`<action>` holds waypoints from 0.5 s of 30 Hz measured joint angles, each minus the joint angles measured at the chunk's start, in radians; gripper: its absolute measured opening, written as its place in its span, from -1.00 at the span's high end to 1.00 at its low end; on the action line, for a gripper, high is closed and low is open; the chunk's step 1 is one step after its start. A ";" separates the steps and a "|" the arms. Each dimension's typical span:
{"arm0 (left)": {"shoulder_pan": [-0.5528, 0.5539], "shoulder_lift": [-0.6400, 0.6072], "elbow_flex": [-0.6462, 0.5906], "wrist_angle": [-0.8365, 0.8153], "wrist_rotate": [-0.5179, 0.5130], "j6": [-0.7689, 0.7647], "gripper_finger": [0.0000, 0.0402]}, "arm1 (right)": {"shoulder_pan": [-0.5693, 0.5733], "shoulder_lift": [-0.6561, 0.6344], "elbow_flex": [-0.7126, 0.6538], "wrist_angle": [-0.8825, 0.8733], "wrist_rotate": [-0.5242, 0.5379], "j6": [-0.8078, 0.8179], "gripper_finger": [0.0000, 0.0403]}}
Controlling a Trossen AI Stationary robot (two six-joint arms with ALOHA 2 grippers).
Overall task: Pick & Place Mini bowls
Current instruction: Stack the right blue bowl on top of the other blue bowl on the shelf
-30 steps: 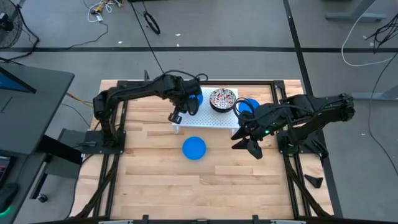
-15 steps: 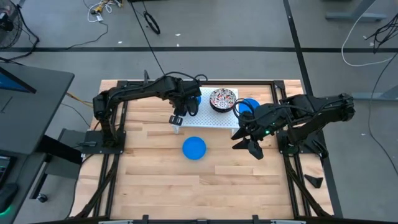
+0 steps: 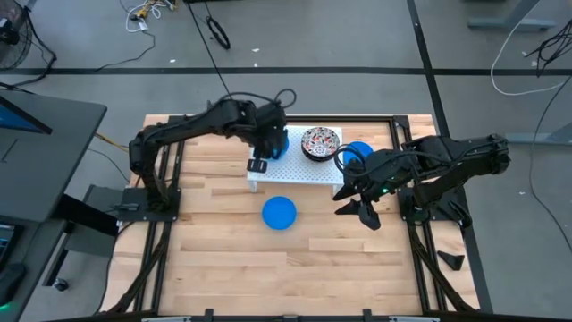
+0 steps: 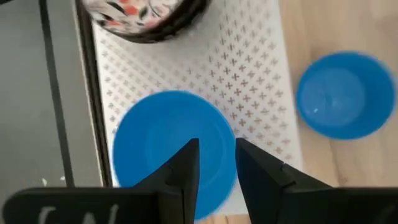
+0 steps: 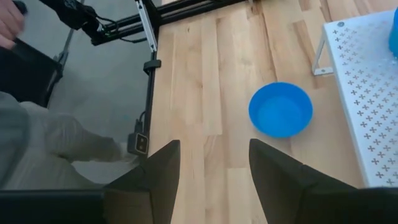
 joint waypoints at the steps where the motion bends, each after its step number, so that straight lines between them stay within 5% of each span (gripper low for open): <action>1: 0.000 -0.002 0.027 -0.018 0.001 -0.014 0.45 | 0.000 0.000 0.000 -0.002 0.000 -0.007 0.05; 15: -0.070 -0.003 0.327 -0.211 0.042 -0.266 0.40 | 0.000 0.000 0.000 -0.059 -0.001 -0.089 0.05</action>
